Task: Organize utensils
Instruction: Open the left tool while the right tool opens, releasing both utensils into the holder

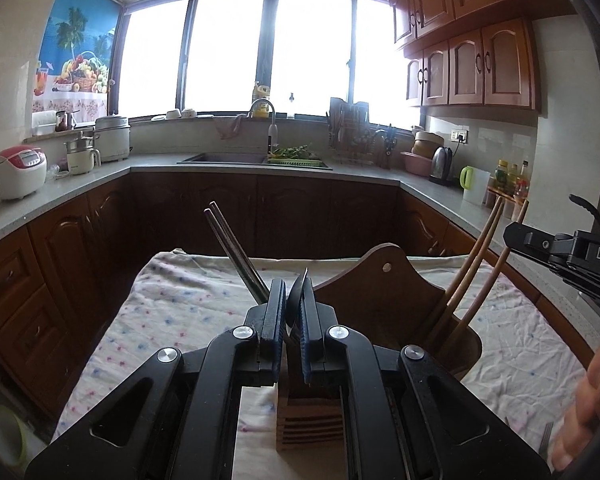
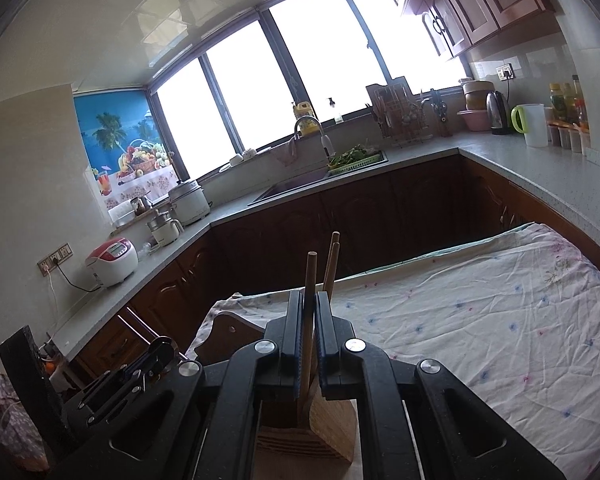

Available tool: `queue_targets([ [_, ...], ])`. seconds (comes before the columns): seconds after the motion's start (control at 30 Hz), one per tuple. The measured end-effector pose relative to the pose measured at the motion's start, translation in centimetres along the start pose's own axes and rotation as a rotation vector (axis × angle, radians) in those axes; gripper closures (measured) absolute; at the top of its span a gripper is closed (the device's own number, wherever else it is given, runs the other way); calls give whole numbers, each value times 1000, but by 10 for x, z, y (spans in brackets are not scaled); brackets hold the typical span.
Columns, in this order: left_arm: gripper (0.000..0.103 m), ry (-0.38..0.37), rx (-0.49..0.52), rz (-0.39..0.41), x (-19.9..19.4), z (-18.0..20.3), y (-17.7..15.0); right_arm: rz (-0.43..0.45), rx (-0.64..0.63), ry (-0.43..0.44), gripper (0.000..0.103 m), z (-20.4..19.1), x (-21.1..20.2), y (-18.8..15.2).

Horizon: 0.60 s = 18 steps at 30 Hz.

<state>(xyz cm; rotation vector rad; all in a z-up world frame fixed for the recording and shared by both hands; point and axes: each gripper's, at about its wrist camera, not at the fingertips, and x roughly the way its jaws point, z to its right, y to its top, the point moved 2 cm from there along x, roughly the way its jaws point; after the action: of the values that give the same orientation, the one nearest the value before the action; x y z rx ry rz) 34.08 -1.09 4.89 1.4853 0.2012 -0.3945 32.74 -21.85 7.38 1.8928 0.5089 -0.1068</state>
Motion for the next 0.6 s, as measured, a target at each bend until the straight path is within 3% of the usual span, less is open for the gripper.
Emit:
queue_targets([
  [0.13,97,0,-3,-9,0,-1,1,-7,3,2,97,-1,0,1],
  [0.17,95,-3,-4,-11,-1,-1,1,-9,6,6,92,0,0,1],
  [0.27,87,-15,-8,-11,-3,0,2,-7,12,11,92,1,-3,3],
  [0.33,76,-14,-10,-8,-6,1,2,-3,16,12,88,2,-5,5],
  [0.4,58,-10,-21,3,-10,1,2,3,22,13,74,2,-8,5],
  [0.6,56,-25,-29,2,-18,2,0,15,36,7,56,5,-18,6],
])
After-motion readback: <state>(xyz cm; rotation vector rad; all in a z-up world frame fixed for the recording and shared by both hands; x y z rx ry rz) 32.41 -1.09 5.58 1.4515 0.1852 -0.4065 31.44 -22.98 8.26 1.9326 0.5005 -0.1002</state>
